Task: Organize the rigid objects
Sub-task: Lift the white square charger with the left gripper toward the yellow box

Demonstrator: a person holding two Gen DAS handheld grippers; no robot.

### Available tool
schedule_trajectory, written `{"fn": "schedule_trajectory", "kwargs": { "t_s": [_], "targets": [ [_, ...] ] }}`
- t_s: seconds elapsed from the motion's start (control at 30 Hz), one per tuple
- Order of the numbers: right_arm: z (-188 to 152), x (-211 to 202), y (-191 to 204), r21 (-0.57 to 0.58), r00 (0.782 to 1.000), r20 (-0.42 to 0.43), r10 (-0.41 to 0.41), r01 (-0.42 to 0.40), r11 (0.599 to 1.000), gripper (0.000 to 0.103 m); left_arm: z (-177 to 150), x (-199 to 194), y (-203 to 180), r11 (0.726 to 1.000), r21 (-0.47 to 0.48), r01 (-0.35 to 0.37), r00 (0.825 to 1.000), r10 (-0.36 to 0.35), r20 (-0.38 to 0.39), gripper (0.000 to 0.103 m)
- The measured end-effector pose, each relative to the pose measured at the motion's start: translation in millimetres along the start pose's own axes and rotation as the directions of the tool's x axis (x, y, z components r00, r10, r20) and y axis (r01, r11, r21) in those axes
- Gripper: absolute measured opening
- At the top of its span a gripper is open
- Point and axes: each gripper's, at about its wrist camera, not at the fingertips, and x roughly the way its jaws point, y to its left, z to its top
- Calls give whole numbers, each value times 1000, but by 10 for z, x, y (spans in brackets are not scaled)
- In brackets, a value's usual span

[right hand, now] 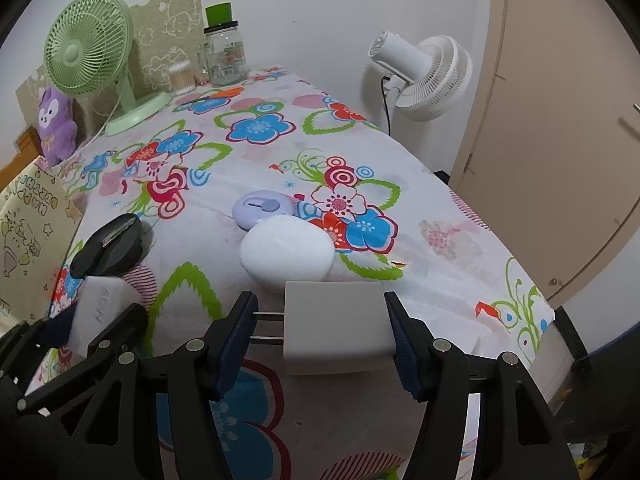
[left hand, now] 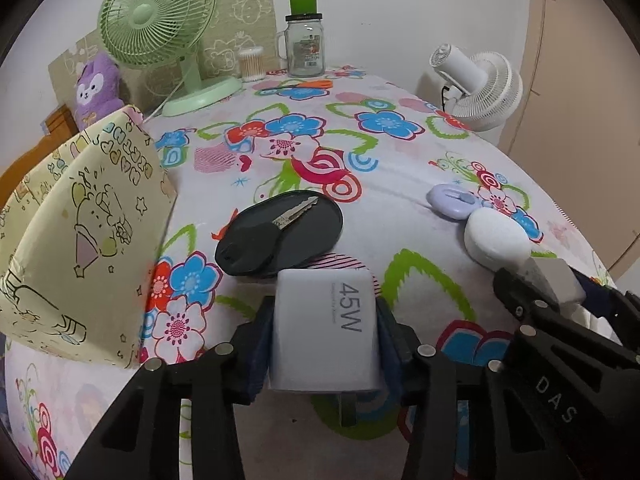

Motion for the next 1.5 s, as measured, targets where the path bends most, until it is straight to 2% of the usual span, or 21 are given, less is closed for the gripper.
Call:
{"fn": "schedule_trajectory", "kwargs": {
  "t_s": [0.2, 0.43, 1.1, 1.5],
  "targets": [
    [10, -88, -6, 5, 1000, 13, -2, 2, 1000, 66, -4, -32, 8, 999, -5, 32, 999, -32, -19, 48],
    [22, -225, 79, -7, 999, 31, 18, -18, 1000, 66, -50, -202, -31, 998, 19, 58, 998, -58, 5, 48],
    [55, -693, 286, -36, 998, 65, 13, -11, 999, 66, -50, -677, 144, 999, 8, 41, 996, -42, 77, 48],
    [169, -938, 464, -54, 995, 96, 41, -36, 998, 66, 50, -929, 322, 1000, -9, 21, 994, -20, 108, 48]
  ]
}}
